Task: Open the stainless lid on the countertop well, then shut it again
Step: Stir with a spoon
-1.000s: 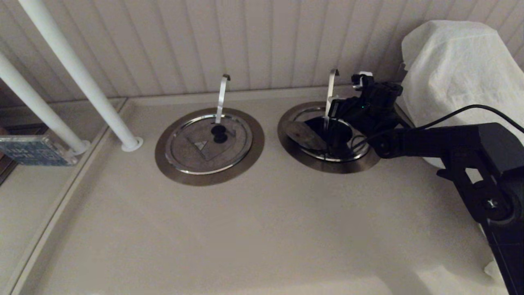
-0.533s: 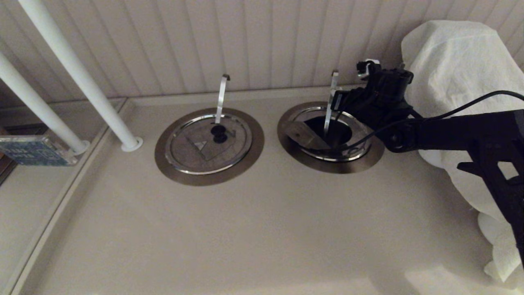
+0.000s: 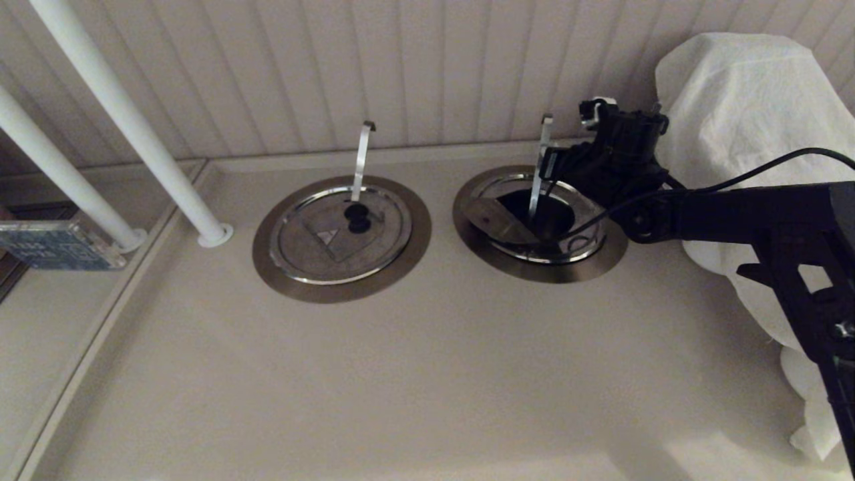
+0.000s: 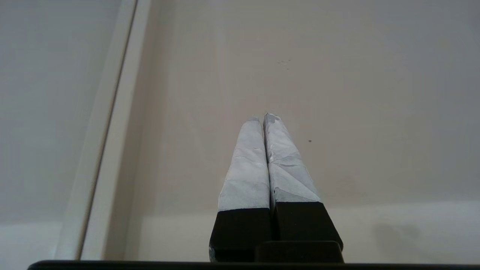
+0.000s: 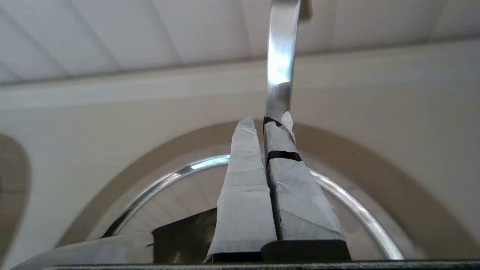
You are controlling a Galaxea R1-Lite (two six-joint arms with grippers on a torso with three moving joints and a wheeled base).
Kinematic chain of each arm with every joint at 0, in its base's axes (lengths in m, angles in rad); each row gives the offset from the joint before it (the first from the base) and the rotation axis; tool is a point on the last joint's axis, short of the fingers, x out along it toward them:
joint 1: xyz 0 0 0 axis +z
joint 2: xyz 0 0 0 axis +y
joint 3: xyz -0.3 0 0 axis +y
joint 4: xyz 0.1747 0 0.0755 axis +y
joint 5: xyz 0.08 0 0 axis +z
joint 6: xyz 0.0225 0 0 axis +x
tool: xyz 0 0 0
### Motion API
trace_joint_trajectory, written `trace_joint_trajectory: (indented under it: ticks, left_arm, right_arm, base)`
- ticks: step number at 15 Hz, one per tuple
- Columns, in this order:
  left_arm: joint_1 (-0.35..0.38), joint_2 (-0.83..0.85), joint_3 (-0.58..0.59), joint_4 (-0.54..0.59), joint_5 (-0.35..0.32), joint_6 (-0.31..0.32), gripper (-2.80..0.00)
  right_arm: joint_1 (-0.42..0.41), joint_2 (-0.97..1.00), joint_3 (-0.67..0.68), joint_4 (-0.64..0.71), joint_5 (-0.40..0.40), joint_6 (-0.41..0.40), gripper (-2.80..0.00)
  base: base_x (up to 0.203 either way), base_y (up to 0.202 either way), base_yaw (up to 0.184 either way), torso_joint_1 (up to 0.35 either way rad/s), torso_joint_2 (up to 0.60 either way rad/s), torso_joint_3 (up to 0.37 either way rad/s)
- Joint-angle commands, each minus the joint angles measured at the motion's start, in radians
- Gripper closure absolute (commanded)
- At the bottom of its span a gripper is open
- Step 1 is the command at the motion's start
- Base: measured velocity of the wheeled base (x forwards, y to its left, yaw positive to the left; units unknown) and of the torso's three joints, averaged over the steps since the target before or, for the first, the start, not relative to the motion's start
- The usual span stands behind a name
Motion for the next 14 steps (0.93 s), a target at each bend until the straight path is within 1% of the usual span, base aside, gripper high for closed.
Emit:
trace_joint_trajectory:
  ticks: [1, 2, 3, 5, 8, 14]
  left_arm:
    - [0.000, -0.002, 0.000, 0.001, 0.000, 0.000, 0.00]
    - [0.000, -0.002, 0.000, 0.001, 0.001, 0.000, 0.00]
    - [0.000, -0.001, 0.000, 0.001, 0.000, 0.000, 0.00]
    - [0.000, 0.000, 0.000, 0.001, -0.001, 0.000, 0.00]
    - [0.000, -0.002, 0.000, 0.001, 0.000, 0.000, 0.00]
    - [0.000, -0.002, 0.000, 0.000, 0.000, 0.000, 0.00]
  right_arm:
    - [-0.005, 0.036, -0.038, 0.041, -0.007, -0.001, 0.00]
    - [-0.003, 0.032, -0.038, 0.048, -0.006, -0.004, -2.80]
    - [-0.003, 0.034, -0.047, 0.048, 0.001, -0.015, -2.80]
    - [0.001, 0.032, -0.047, 0.048, 0.047, -0.019, -2.80]
    - [-0.005, 0.042, -0.047, 0.038, 0.070, -0.020, -2.80]
    - [-0.022, 0.081, -0.064, 0.036, 0.079, -0.027, -2.80]
  base:
    - [0.000, 0.000, 0.000, 0.000, 0.00, 0.000]
    - [0.000, 0.000, 0.000, 0.000, 0.00, 0.000]
    - [0.000, 0.000, 0.000, 0.000, 0.00, 0.000]
    - [0.000, 0.000, 0.000, 0.000, 0.00, 0.000]
    - [0.000, 0.000, 0.000, 0.000, 0.00, 0.000]
    - [0.000, 0.000, 0.000, 0.000, 0.00, 0.000]
